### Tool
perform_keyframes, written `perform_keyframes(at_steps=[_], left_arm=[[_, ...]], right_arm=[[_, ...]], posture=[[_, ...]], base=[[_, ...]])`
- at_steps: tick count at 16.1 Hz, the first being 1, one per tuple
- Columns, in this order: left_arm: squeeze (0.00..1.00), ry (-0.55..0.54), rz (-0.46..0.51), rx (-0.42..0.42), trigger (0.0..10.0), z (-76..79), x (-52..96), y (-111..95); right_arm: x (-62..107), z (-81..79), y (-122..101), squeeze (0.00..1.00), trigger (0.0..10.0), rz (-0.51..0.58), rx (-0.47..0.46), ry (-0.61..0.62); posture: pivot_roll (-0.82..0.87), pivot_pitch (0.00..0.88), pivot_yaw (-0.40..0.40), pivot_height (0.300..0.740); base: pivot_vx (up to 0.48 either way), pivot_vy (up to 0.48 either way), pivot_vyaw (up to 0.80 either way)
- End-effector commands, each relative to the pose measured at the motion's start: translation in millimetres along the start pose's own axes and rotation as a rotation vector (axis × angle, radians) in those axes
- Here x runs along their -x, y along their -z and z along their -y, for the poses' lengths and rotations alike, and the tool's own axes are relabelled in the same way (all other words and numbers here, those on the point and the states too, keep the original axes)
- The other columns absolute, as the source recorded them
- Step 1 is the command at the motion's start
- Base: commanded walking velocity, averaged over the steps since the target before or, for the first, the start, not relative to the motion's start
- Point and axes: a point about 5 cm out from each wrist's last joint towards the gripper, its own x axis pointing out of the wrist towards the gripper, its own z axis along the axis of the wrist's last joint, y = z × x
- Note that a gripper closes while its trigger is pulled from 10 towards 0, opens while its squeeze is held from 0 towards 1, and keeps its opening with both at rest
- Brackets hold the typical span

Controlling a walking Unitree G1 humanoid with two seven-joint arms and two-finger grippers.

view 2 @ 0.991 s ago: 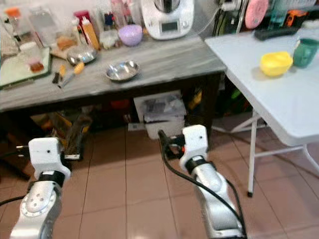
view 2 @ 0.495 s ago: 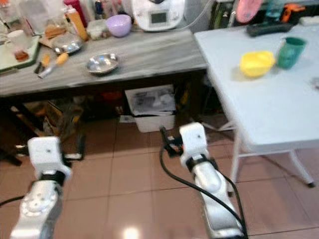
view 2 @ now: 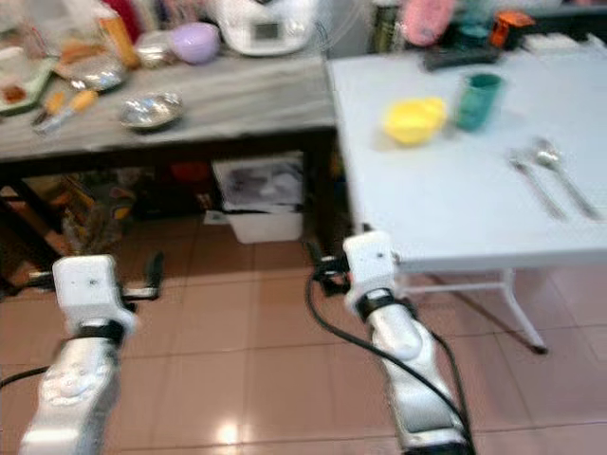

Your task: Setting the table

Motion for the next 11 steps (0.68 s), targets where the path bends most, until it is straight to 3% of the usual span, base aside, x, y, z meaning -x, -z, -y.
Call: perform_keyframes(at_steps=[1,11], left_arm=[[0.0,-0.017,0.014,-0.021,10.0,-7.9,-1.3,-2.7],[0.0,-0.008,0.021,-0.018,10.0,-6.1,-4.8,-2.0]], right_arm=[[-2.0,-2.0,-5.1,0.0,10.0,0.024,-0.013,0.003],[-5.5,5.5,-9.3,0.0,10.0,0.046,0.001,0.032]], posture=[[-0.07,0.098,0.112,0.74],[-0.08,0.081,0.106,0.74]], base=[[0.0,-0.48,0.0],[0.0,-0.48,0.0]])
